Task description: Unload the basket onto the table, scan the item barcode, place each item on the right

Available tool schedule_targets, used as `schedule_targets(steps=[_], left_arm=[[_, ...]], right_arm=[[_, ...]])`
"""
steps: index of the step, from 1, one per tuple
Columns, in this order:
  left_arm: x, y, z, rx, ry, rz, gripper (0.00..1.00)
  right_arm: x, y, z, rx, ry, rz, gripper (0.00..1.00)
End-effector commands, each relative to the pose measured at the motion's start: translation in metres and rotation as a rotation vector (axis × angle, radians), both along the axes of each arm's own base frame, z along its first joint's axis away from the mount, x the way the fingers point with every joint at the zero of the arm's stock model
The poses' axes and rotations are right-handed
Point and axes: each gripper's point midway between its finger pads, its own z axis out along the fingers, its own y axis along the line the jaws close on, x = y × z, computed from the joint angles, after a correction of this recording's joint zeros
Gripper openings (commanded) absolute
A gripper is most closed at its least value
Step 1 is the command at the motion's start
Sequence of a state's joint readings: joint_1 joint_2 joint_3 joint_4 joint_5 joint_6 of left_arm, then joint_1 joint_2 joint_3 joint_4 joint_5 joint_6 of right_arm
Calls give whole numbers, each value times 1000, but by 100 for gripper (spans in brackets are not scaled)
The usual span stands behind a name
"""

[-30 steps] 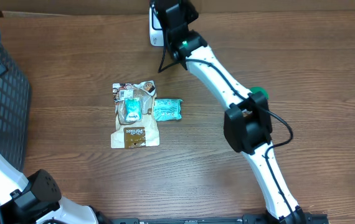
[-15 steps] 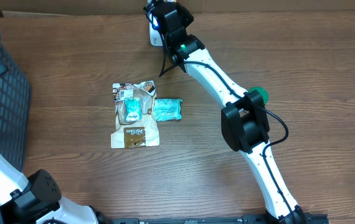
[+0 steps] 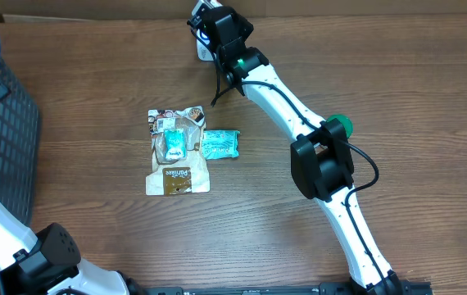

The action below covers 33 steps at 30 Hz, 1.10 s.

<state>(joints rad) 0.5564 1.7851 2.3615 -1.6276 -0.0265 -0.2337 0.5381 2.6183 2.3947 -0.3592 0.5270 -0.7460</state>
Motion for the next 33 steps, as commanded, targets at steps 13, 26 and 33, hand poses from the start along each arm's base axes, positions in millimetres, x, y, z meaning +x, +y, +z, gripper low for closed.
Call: schedule_targets(steps=[13,26,33], left_arm=[[0,-1,0,-4,-4,6,99],[0,-1,1,-4,-5,6,100],[0,-1,1,-4,-5,6,99]], right_arm=[[1,-5,-6,-37,0,-17,4],[-48,33,96,475,108,81,4],[-129,3,197,950,296,-97,4]])
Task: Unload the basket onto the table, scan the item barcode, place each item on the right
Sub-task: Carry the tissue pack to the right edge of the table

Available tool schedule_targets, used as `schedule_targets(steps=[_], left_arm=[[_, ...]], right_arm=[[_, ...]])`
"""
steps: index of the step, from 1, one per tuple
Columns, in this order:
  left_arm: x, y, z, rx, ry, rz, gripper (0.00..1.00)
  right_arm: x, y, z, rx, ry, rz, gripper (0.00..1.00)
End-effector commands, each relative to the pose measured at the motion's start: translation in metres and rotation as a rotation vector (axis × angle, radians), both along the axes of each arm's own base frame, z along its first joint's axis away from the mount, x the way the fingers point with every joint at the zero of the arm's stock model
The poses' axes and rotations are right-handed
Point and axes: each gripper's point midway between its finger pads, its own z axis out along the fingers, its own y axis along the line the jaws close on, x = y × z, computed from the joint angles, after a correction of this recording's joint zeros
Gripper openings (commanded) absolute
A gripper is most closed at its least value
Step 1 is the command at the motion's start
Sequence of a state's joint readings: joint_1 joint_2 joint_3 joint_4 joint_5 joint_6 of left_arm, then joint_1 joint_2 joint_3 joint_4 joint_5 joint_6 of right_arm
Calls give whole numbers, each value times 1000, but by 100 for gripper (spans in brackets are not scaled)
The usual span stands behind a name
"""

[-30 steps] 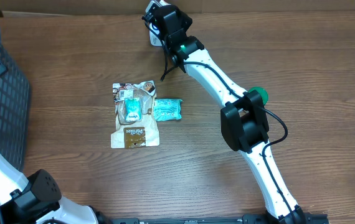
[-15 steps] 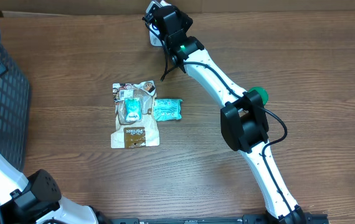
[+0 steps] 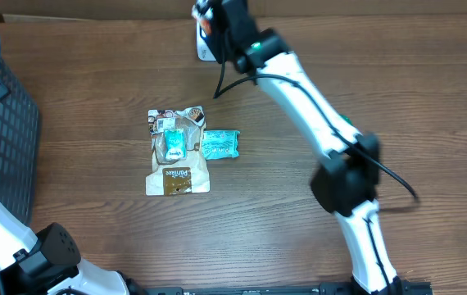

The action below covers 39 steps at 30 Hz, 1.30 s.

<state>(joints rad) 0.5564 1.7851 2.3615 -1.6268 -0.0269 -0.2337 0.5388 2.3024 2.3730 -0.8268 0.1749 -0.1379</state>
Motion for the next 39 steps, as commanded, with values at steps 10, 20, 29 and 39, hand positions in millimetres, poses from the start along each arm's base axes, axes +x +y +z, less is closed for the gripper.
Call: schedule_targets(steps=[10,20,29,39], left_arm=[[0,-1,0,-4,-4,6,99],[0,-1,0,-4,-4,6,100],[0,-1,0,-4,-4,6,99],[0,-1,0,-4,-4,5,100]], right_arm=[[-154,-134,179,459,176,-320,4],[-221,-233,191,610,325,-477,4],[-225,-278,147,580,452,-601,4],[-210,-276,20,548,759,-675,4]])
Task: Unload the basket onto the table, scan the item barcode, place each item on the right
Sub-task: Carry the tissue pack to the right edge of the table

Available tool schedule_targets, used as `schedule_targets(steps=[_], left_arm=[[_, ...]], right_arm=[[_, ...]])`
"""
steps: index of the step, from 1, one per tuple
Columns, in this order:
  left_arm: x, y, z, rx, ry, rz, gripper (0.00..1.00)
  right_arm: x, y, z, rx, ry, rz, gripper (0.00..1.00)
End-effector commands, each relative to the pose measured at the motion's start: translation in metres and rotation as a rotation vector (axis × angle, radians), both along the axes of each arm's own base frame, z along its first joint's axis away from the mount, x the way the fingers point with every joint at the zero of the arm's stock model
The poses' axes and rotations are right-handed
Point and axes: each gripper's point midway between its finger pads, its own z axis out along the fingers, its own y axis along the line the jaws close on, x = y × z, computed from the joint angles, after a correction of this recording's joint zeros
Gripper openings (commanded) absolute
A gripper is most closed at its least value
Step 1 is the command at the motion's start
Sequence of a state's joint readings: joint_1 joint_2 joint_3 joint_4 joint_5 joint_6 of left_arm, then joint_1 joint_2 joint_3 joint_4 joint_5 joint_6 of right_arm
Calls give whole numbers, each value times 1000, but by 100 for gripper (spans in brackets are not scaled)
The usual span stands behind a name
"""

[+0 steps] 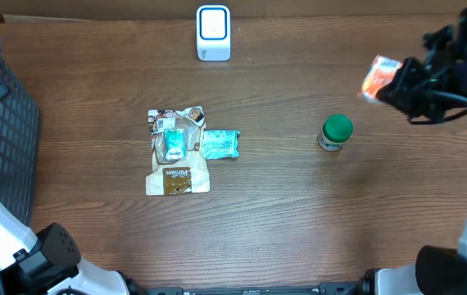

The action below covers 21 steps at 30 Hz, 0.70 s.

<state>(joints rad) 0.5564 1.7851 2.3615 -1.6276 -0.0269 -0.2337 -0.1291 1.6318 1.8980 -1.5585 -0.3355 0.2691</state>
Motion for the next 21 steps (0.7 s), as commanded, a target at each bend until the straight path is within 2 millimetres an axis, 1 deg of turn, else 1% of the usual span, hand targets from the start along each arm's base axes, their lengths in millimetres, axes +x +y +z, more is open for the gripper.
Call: schedule_targets(steps=[1,4,6,9,14,18,21], left_arm=[[0,-1,0,-4,-5,5,99],[0,-1,1,-4,-5,6,100],[0,-1,1,-4,-5,6,99],[0,-1,1,-4,-5,5,100],[0,-1,1,-4,-5,6,100],[0,-1,1,-4,-5,6,100],[0,-1,0,-4,-5,6,99]], right_arm=[[0,6,-34,42,63,13,4],[-2,8,-62,67,113,-5,4],[-3,8,-75,70,131,-7,4],[-5,8,-86,73,150,-7,4],[-10,8,-100,74,177,-8,4],[-5,7,-112,73,164,-12,4],[1,-2,-122,34,161,-69,4]])
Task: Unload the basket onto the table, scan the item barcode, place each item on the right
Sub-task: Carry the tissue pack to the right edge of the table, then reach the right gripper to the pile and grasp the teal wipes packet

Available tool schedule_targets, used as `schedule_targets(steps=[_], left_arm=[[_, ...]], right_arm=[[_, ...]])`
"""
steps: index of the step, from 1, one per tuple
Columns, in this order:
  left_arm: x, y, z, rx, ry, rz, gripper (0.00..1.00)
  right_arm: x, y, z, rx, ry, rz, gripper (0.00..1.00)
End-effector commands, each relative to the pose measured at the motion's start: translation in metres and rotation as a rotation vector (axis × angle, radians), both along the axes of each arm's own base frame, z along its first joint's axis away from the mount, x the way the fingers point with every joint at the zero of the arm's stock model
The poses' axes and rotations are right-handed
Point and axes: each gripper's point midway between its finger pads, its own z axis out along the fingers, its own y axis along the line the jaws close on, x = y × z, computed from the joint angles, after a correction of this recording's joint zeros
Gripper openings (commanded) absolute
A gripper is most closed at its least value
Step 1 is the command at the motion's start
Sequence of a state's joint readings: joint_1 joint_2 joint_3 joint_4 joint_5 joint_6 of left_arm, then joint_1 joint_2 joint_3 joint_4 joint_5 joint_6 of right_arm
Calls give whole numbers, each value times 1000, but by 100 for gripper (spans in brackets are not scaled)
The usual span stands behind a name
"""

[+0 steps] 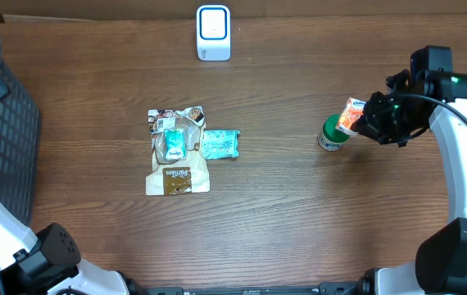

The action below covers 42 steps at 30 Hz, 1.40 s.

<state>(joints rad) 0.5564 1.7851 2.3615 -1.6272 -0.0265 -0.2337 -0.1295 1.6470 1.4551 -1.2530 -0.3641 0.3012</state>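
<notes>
My right gripper (pixel 363 121) is shut on a small orange-and-white packet (pixel 351 115), holding it at the right of the table, just right of a green-lidded jar (pixel 333 133). The white barcode scanner (pixel 213 33) with its blue-rimmed window stands at the back centre, far from the packet. Only the base and forearm of my left arm (pixel 4 238) show at the lower left; its gripper is out of view.
A brown snack pouch (pixel 176 152) with a smaller packet on it and a teal packet (pixel 219 144) lie left of centre. A dark mesh basket fills the left edge.
My right gripper, still holding the orange packet, has come lower and a little to the left, from the far right edge to just beside the green-lidded jar.
My right arm reached over the scanner at the back centre and covered most of it, at both of the first two moments. Then it was at the far right edge with the orange packet in its gripper. Now the packet hangs next to the green-lidded jar.
</notes>
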Motion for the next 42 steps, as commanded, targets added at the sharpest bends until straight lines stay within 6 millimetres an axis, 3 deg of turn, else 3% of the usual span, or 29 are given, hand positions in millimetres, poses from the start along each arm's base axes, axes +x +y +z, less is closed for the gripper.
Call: schedule_targets(steps=[1,5,13,19,24,28,30,33,39,42], left_arm=[[0,-1,0,-4,-4,6,100],[0,-1,0,-4,-4,6,100],[0,-1,0,-4,-4,6,100],[0,-1,0,-4,-4,6,100],[0,-1,0,-4,-4,6,99],[0,-1,0,-4,-4,6,99],[0,-1,0,-4,-4,6,100],[0,-1,0,-4,-4,6,100],[0,-1,0,-4,-4,6,99],[0,-1,0,-4,-4,6,100]], right_arm=[[1,-13,-9,-61,13,-81,4],[3,-38,-16,-158,33,-207,4],[10,-77,-22,-165,8,-346,4],[-2,-81,-61,-156,77,-360,5],[-12,-78,-84,-148,151,-353,17],[-11,-70,-83,-110,136,-270,48],[-7,-67,-77,-86,114,-236,60],[0,-66,-56,-78,82,-186,66],[20,-50,22,-42,-46,-37,70],[30,-19,57,32,-148,85,78]])
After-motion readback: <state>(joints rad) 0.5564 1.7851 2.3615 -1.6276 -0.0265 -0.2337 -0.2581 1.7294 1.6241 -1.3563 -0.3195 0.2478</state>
